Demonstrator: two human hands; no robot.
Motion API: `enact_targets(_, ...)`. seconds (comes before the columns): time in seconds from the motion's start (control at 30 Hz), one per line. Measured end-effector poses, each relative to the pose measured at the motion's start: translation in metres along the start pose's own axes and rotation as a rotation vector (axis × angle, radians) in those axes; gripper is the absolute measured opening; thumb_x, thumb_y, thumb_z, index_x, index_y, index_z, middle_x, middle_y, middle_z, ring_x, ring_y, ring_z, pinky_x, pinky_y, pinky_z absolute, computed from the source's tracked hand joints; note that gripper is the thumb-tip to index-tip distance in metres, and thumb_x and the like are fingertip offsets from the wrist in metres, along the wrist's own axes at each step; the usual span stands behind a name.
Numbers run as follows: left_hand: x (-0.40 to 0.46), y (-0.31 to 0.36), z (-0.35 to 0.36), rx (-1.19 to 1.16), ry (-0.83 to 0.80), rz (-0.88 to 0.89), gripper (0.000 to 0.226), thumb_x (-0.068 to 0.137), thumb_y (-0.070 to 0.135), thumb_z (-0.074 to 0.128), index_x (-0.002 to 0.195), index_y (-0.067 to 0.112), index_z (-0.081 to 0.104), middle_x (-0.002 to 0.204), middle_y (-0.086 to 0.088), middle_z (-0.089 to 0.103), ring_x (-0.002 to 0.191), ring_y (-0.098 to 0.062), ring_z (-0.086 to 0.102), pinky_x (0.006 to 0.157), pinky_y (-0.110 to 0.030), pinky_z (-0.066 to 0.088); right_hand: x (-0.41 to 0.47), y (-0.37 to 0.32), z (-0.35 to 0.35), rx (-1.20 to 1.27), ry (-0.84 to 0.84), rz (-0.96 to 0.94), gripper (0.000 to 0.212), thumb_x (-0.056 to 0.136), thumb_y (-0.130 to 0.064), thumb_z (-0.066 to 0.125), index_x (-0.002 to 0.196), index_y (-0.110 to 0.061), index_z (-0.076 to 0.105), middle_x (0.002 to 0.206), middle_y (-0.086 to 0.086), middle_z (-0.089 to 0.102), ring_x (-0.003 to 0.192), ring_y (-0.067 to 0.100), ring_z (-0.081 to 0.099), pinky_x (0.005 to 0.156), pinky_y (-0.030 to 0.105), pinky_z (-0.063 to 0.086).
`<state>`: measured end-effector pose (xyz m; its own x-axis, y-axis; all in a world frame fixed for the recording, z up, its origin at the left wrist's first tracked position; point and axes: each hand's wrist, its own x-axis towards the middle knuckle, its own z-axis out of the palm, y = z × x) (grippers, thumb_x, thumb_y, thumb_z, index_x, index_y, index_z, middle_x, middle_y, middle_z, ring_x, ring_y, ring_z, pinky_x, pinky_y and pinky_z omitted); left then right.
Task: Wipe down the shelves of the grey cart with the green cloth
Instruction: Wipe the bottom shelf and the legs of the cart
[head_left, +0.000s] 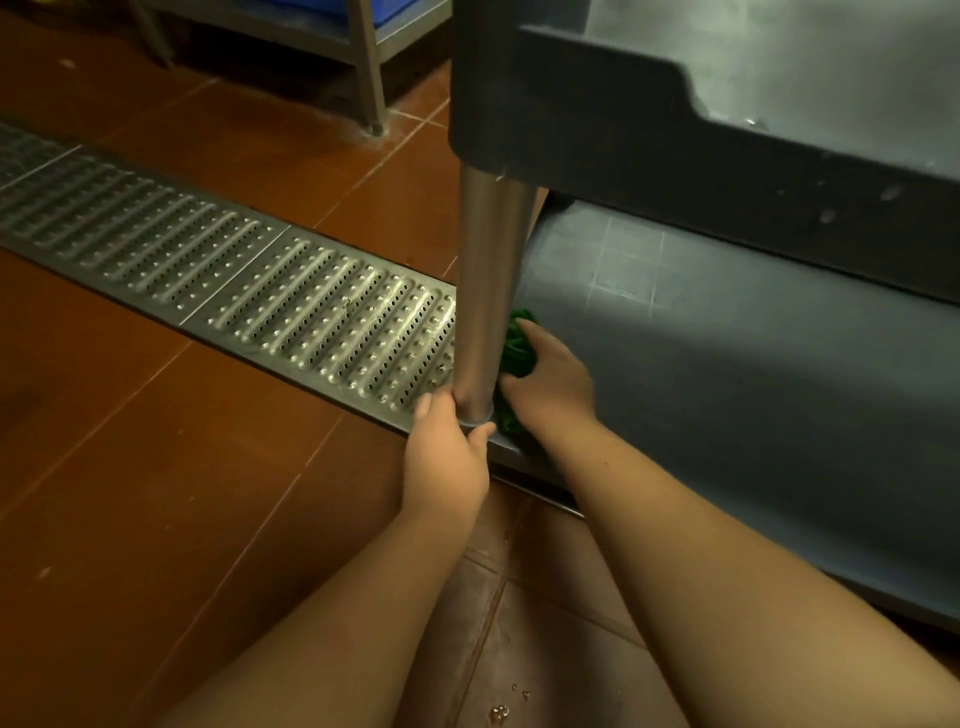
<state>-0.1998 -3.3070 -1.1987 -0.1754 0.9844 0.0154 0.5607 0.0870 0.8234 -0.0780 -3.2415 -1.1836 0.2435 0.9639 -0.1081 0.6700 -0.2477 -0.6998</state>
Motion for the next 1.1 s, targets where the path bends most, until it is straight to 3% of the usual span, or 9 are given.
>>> enact_targets(0.13, -0.003, 0.004, 0.002, -0.012, 0.028, -0.012, 0.028, 0.087, 0.015, 0.068, 0.113, 0.015, 0.055, 0.109, 0.003, 0.047, 0.088, -0.021, 0.06, 0.082, -0.031, 0.047, -0.019, -0.001, -0.004, -0.039, -0.106, -0.051, 0.071, 0.084, -0.022, 0.064, 0.145, -0.045, 0.039, 0.145, -0.016, 0.051, 0.129, 0.014, 0.052, 0.105, 0.03, 0.045)
enact_targets(0.3, -0.006, 0.0, 0.003, 0.013, -0.003, 0.016, 0.026, 0.087, 0.017, 0.067, 0.11, 0.014, 0.056, 0.104, 0.004, 0.045, 0.086, -0.023, 0.059, 0.081, -0.036, 0.049, -0.048, 0.014, -0.019, -0.136, -0.177, -0.172, 0.064, 0.086, -0.027, 0.062, 0.146, -0.037, 0.043, 0.143, -0.009, 0.055, 0.125, 0.018, 0.056, 0.096, 0.026, 0.045)
enact_targets(0.47, -0.009, -0.003, 0.004, 0.027, -0.041, 0.032, 0.028, 0.09, 0.024, 0.064, 0.115, 0.018, 0.053, 0.109, 0.003, 0.048, 0.091, -0.022, 0.058, 0.081, -0.036, 0.048, -0.049, 0.033, -0.053, -0.325, -0.274, -0.205, 0.068, 0.086, -0.013, 0.059, 0.147, -0.036, 0.041, 0.148, -0.006, 0.05, 0.126, 0.021, 0.054, 0.1, 0.03, 0.046)
enact_targets(0.57, -0.006, -0.003, 0.01, 0.01, -0.013, -0.027, 0.024, 0.09, 0.025, 0.063, 0.111, 0.019, 0.053, 0.113, 0.001, 0.048, 0.093, -0.023, 0.059, 0.084, -0.044, 0.053, -0.062, 0.072, -0.087, -0.39, -0.233, -0.195, 0.066, 0.082, -0.008, 0.058, 0.142, -0.034, 0.051, 0.147, -0.007, 0.05, 0.127, 0.021, 0.054, 0.101, 0.03, 0.046)
enact_targets(0.77, -0.041, 0.026, 0.035, -0.083, 0.228, -0.222, 0.044, 0.085, 0.015, 0.07, 0.123, 0.01, 0.048, 0.132, -0.008, 0.038, 0.102, -0.027, 0.059, 0.097, -0.038, 0.048, -0.073, 0.11, -0.11, -0.364, -0.144, -0.157, 0.066, 0.078, -0.007, 0.058, 0.139, -0.03, 0.054, 0.144, -0.006, 0.053, 0.124, 0.023, 0.056, 0.095, 0.031, 0.048)
enact_targets(0.8, -0.056, 0.034, 0.043, -0.05, 0.235, -0.164, 0.043, 0.084, 0.013, 0.07, 0.122, 0.01, 0.049, 0.131, -0.008, 0.039, 0.104, -0.027, 0.058, 0.097, -0.037, 0.047, -0.074, 0.11, -0.108, -0.361, -0.135, -0.165, 0.066, 0.077, -0.007, 0.058, 0.139, -0.029, 0.054, 0.144, -0.006, 0.053, 0.124, 0.024, 0.055, 0.093, 0.031, 0.048)
enact_targets(0.93, -0.083, 0.048, 0.072, 0.09, -0.121, 0.35, 0.029, 0.085, 0.007, 0.062, 0.112, 0.015, 0.058, 0.114, -0.003, 0.05, 0.105, -0.023, 0.054, 0.094, -0.036, 0.045, -0.079, 0.118, -0.107, -0.348, -0.146, -0.238, 0.068, 0.078, -0.007, 0.057, 0.142, -0.027, 0.052, 0.145, -0.003, 0.051, 0.126, 0.026, 0.05, 0.097, 0.032, 0.046)
enact_targets(1.0, -0.067, 0.046, 0.079, 0.132, -0.228, 0.334, 0.031, 0.084, 0.017, 0.068, 0.114, 0.015, 0.059, 0.109, -0.004, 0.052, 0.101, -0.024, 0.055, 0.091, -0.038, 0.046, -0.079, 0.123, -0.111, -0.331, -0.163, -0.249, 0.067, 0.078, -0.008, 0.057, 0.142, -0.029, 0.051, 0.145, -0.003, 0.05, 0.127, 0.026, 0.051, 0.098, 0.035, 0.048)
enact_targets(1.1, -0.053, 0.04, 0.08, 0.177, -0.234, 0.253, 0.031, 0.082, 0.025, 0.074, 0.101, 0.011, 0.054, 0.092, -0.001, 0.049, 0.086, -0.023, 0.052, 0.077, -0.035, 0.043, -0.081, 0.13, -0.115, -0.304, -0.17, -0.257, 0.065, 0.077, -0.01, 0.056, 0.139, -0.03, 0.053, 0.143, -0.005, 0.052, 0.125, 0.026, 0.053, 0.095, 0.039, 0.051)
